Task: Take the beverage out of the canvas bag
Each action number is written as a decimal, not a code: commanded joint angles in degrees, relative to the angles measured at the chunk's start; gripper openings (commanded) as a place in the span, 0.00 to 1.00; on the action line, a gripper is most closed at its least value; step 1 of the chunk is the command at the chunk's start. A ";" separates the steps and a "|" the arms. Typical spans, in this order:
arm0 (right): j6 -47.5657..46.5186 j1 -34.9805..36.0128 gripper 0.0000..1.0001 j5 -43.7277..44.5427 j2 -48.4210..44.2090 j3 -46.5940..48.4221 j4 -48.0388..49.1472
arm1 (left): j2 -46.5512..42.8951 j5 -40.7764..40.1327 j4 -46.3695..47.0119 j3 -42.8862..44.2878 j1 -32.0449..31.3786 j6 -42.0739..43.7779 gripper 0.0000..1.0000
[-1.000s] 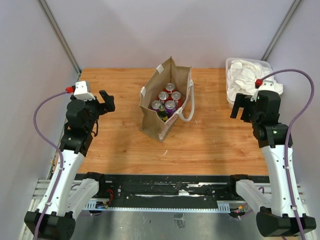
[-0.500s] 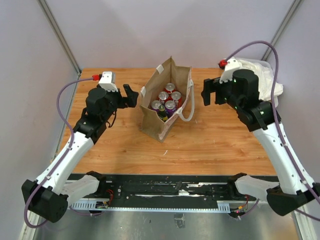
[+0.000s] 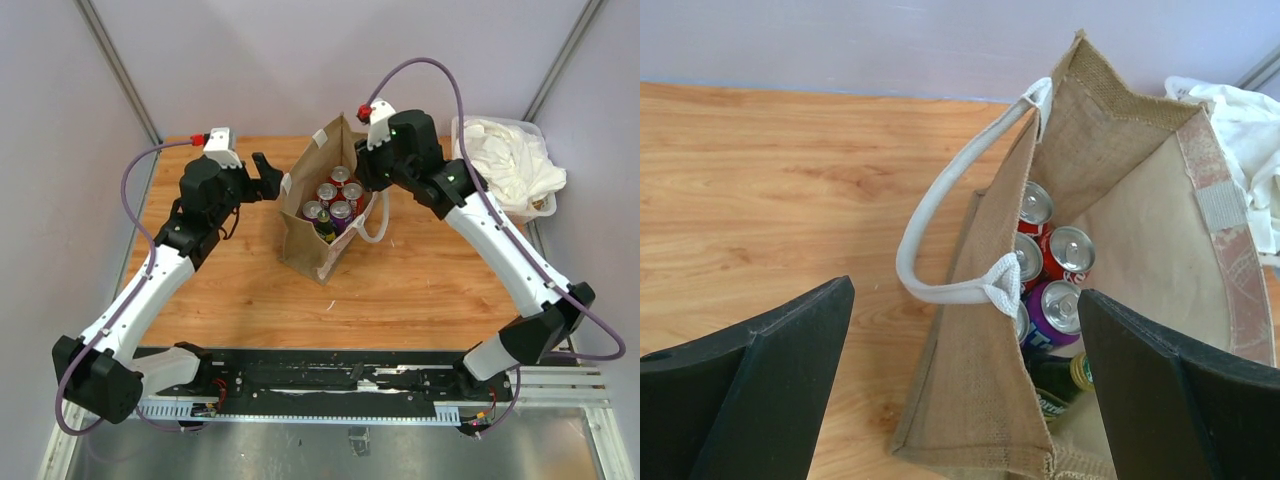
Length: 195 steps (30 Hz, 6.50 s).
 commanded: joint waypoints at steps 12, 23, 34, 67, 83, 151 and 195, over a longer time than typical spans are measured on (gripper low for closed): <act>3.80 13.99 0.33 -5.43 4.28 -5.77 3.50 | -1.59 5.37 3.59 -7.16 -2.35 -0.50 0.96; 5.95 18.74 0.29 -6.32 1.50 -17.16 4.67 | -0.33 3.63 3.94 -9.98 -6.61 -0.15 0.90; 9.47 19.47 0.30 -7.66 1.55 -27.19 4.59 | 0.12 2.08 2.23 -17.44 -7.48 -1.47 0.62; 10.41 16.47 0.78 20.56 0.03 -15.71 7.81 | 0.58 2.98 -1.22 -21.57 -10.07 -3.43 0.61; 5.17 13.63 0.70 15.20 8.98 -13.58 15.96 | -0.85 1.14 -3.17 -21.79 -10.82 -5.36 0.70; -8.66 11.01 0.01 11.69 2.46 -2.33 20.41 | 0.23 2.08 -2.52 -21.62 -11.00 -5.56 0.74; -0.22 -23.05 0.01 11.74 -21.01 -38.32 31.20 | 0.41 2.22 -4.92 -19.82 -11.26 -4.61 0.74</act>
